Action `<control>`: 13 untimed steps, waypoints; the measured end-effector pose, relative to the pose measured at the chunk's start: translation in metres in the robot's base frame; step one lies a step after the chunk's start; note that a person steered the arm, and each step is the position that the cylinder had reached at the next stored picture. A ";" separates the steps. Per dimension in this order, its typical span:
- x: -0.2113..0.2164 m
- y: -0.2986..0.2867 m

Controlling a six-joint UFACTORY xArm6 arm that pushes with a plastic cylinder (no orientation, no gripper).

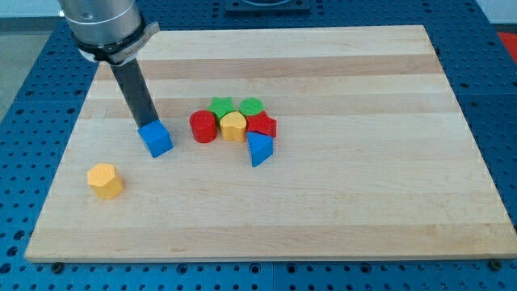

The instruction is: Slide blue cube below red star

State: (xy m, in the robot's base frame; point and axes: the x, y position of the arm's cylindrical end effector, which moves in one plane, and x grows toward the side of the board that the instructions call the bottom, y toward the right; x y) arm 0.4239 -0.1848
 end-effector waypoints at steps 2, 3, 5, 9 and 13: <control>0.000 -0.030; 0.000 -0.047; 0.001 -0.049; 0.030 -0.055; 0.045 -0.018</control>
State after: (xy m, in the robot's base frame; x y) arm 0.4689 -0.2030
